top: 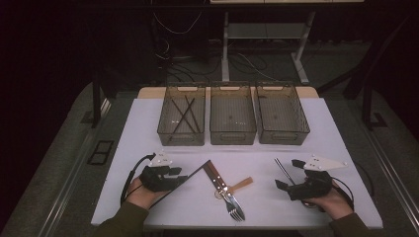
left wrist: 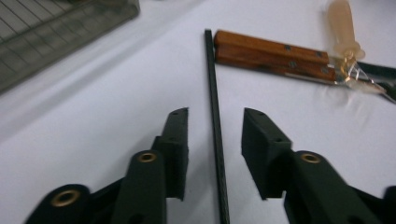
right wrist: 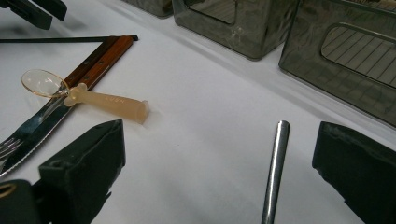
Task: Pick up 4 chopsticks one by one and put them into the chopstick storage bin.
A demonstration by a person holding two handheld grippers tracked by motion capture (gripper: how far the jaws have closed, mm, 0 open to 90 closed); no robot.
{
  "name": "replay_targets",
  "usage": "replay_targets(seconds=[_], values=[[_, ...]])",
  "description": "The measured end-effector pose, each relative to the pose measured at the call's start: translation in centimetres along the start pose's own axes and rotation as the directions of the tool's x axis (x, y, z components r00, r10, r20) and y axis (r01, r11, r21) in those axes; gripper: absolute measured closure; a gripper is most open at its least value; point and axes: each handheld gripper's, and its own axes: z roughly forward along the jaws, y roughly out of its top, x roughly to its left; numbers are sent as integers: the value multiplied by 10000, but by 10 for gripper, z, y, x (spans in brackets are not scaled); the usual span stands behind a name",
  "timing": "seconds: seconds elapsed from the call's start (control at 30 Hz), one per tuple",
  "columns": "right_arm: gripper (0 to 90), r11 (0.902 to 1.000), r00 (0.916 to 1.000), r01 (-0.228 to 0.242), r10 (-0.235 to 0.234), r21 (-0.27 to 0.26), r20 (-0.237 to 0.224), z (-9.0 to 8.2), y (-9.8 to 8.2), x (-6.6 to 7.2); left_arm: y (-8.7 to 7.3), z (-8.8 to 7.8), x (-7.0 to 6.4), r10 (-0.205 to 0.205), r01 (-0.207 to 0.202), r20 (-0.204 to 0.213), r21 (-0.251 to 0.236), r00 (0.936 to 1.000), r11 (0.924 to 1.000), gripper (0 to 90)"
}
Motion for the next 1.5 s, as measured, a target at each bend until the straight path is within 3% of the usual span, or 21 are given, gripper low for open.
replay_targets(seconds=[0.2, 0.47, 0.67, 0.87, 0.9, 1.03, 1.17, 1.47, 1.5], values=[[28, 10000, 10000, 9, -10, 18, 22, 0, 0, 0, -2, 4, -1, -34, 28, 195, 334, 9998, 9994, 726], [28, 10000, 10000, 24, -24, 15, 32, 0, 0, 0, -3, 8, 0, -86, 83, 51, 586, 9999, 9982, 789], [28, 10000, 10000, 27, -27, 3, 44, 0, 0, 0, -4, 11, 0, -18, 17, 10, 753, 10000, 9972, 810], [28, 10000, 10000, 41, -41, 27, 47, 0, 0, 0, -6, 12, -2, -262, 272, -155, 645, 9995, 9975, 835], [28, 10000, 10000, 46, -46, 38, 52, 0, 0, 0, -6, 12, -2, -49, 63, -202, 723, 9998, 9974, 839], [28, 10000, 10000, 33, -34, 47, 45, 0, 0, 1, -5, 12, -4, -134, 156, -298, 748, 9995, 9971, 854], [28, 10000, 10000, 29, -29, 48, 29, 0, 1, 1, -3, 13, -5, 106, -72, -384, 864, 9992, 9962, 858], [28, 10000, 10000, 76, -76, -21, 43, 0, 1, 0, 0, 11, -1, 67, -48, -250, 758, 9997, 9971, 858], [28, 10000, 10000, 72, -72, -20, 44, 0, 1, 0, 1, 11, -1, -87, 104, -228, 724, 9997, 9973, 858]])
